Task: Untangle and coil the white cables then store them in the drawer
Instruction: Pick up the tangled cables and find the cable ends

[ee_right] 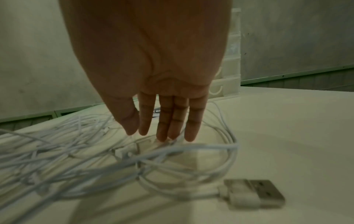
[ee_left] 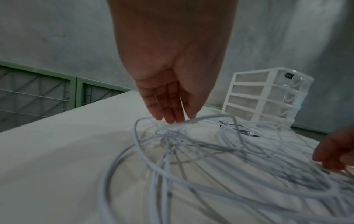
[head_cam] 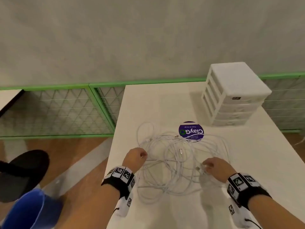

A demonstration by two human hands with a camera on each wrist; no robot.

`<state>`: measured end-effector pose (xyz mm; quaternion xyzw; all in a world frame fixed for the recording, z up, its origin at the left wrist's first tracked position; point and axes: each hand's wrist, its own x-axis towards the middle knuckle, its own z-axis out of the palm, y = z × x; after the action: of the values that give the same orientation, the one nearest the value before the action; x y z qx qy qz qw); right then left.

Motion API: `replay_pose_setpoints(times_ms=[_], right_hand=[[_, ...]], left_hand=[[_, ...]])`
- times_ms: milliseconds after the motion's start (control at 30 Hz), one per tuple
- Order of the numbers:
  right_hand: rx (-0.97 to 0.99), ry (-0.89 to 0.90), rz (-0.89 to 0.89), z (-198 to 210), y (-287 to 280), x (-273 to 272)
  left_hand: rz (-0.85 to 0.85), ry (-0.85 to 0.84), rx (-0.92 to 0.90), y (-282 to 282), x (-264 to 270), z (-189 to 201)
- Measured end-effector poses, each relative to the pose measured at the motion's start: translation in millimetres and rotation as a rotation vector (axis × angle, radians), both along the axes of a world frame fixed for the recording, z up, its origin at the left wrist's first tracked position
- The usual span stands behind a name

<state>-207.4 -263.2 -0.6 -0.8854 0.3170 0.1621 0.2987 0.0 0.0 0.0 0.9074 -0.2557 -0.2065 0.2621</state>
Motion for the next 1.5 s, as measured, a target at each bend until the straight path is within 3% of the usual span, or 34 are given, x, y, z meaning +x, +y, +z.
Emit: replay_pose_setpoints(times_ms=[133,267,433,567,733,867,967,1067,1267,1333,1500], right_hand=[[-0.007,0.02,0.025,0,2,0],[-0.031,-0.016,-0.047,5,-5,10],[-0.034,-0.086,-0.097,8,-14,26],[-0.049,-0.26,-0.122,19,-15,54],[0.001,-0.05,0.02,15,-2,92],[-0.006,-0.015,0.085,6,2,102],[0.162,-0.123,0.075,16,4,103],[0.357,-0.278,0.056,37,13,105],[0.521,-0.57,-0.076,77,29,106],[0.527,-0.62,-0.093,85,32,103],[0.443,-0.633,-0.086,81,33,91]], left_hand=[[0.02,-0.096,0.027,-10,18,-4],[-0.113,-0.155,0.158,-25,41,-15],[-0.133,-0.117,0.32,-45,53,-20],[-0.052,-0.016,0.361,-54,65,-21],[-0.027,0.033,0.365,-53,70,-9],[0.097,0.042,0.103,-48,66,8],[0.172,0.126,-0.104,-56,58,35],[0.095,0.163,-0.24,-75,41,65],[0.016,0.314,-0.535,-115,16,101],[-0.008,0.39,-0.575,-121,10,112],[-0.135,0.341,-0.564,-125,-5,119]])
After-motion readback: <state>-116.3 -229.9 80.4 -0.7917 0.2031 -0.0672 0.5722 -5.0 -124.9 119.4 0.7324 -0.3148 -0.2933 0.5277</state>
